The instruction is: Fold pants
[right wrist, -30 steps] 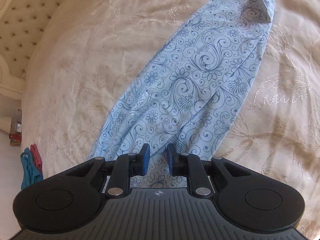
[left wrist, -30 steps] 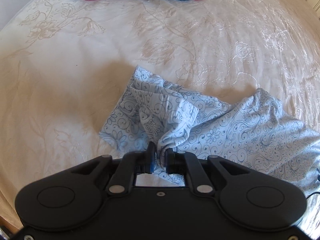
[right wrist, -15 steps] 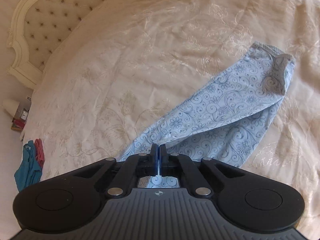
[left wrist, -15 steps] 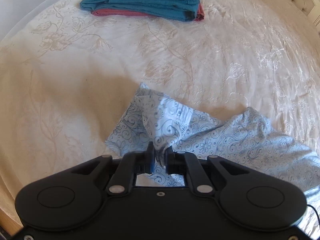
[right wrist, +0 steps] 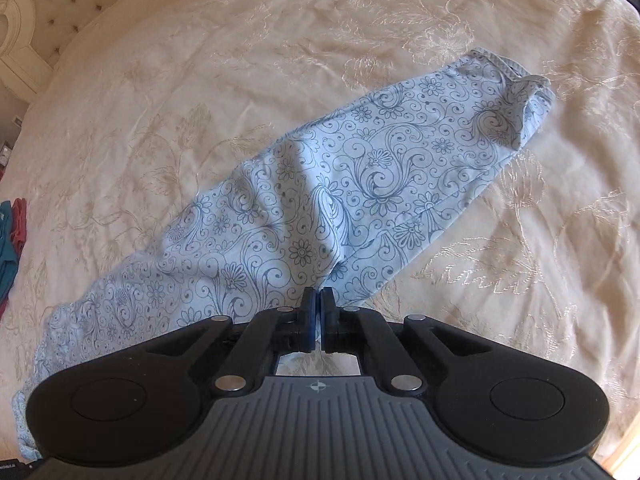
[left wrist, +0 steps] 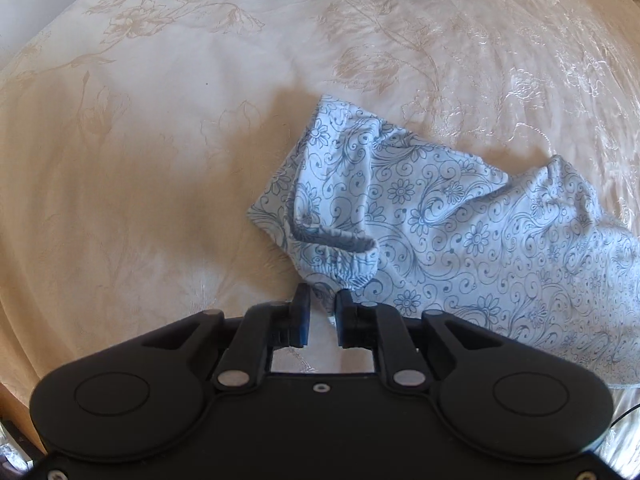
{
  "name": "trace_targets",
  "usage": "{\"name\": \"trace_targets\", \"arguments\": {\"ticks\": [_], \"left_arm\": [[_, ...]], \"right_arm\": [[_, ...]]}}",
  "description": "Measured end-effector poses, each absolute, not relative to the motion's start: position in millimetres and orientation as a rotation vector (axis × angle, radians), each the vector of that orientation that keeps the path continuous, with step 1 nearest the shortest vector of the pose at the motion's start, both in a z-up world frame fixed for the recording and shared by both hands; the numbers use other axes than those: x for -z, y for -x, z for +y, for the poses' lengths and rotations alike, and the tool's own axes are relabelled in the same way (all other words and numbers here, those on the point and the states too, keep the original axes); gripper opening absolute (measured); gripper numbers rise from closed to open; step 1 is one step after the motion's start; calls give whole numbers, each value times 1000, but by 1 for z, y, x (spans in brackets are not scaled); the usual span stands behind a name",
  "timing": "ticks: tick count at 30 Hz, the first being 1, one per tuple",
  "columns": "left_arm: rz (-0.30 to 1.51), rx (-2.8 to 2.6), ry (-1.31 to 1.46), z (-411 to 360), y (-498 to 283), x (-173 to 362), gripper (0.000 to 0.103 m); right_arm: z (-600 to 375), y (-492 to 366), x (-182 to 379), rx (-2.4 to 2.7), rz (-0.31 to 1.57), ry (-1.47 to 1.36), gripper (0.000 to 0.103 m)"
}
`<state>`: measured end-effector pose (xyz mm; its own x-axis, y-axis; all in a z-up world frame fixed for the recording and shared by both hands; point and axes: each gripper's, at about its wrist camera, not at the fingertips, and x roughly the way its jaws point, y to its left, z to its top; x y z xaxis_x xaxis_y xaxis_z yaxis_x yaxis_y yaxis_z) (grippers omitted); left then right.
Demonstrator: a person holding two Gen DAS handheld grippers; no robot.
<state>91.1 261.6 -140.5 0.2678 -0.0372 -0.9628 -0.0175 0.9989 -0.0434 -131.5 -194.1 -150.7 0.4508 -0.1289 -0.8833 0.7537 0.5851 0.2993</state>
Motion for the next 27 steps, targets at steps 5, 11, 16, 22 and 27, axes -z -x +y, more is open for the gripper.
{"name": "trace_targets", "arguments": {"ticks": [5,11,16,22,27], "left_arm": [[1284,-15,93,279,-89,136,27],[1277,-65,95,299,-86,138,28],[1254,-178,43,312,-87,132,29],[1206,-85,75,315,-104,113,29],[1194,72,12,292,-140,109,35]], "right_arm": [[-193,136,139,625,971,-773,3],[-185,133,122,604,953,-686,3],[-163,113,99,515,908,-570,3],[-124,57,83,266,884,-435,4],[-85,10,78,80,871,-295,4]]}}
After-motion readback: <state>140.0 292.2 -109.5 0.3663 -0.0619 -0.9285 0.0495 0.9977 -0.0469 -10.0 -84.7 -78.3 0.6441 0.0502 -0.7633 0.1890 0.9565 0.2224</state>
